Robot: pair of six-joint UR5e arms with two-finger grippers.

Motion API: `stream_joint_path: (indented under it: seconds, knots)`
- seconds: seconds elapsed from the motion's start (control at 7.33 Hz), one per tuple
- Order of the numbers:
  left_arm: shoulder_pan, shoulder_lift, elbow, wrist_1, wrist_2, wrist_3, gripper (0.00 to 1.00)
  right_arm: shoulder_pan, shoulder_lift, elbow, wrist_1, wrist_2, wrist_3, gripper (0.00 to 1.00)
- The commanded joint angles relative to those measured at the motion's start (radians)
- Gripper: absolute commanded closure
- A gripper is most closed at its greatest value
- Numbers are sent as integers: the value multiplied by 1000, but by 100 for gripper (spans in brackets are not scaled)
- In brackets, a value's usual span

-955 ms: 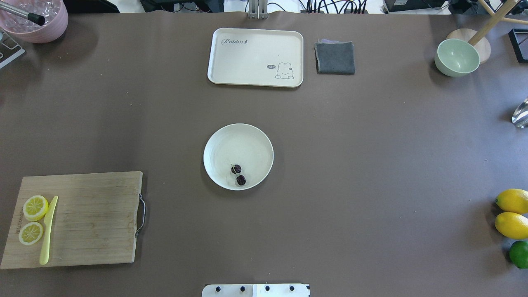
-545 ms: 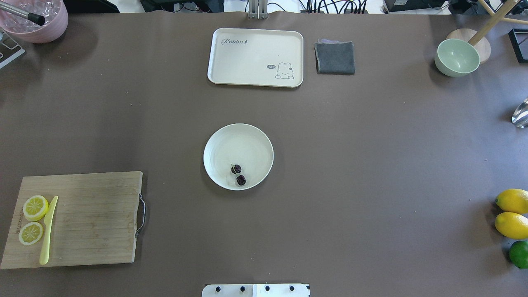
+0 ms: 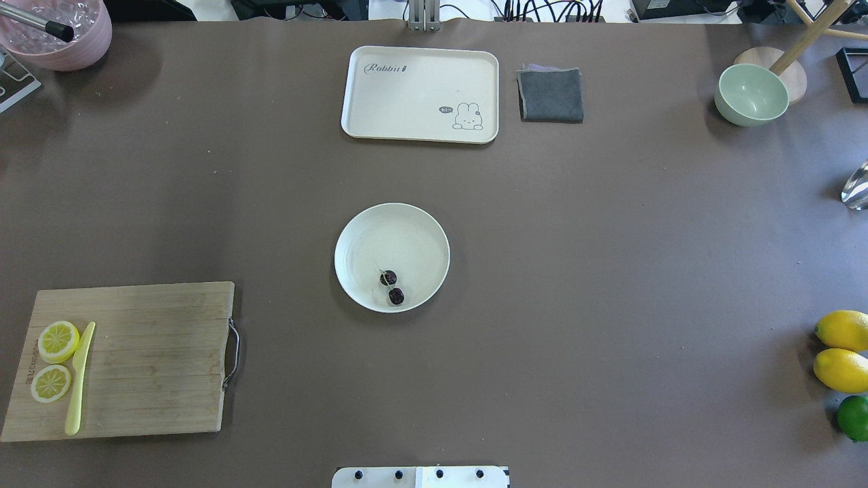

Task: Place red cherry on plate

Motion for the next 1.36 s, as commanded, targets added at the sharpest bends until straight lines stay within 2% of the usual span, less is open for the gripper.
stream_joint_path:
  seconds: [0.0,1.23]
  knots:
    - [0,0,-2,0,0,0,2,-1,0,0,2,0,0,0]
    - [-2,11,-17,0,0,0,2,-1,0,5,2,1,-6,0]
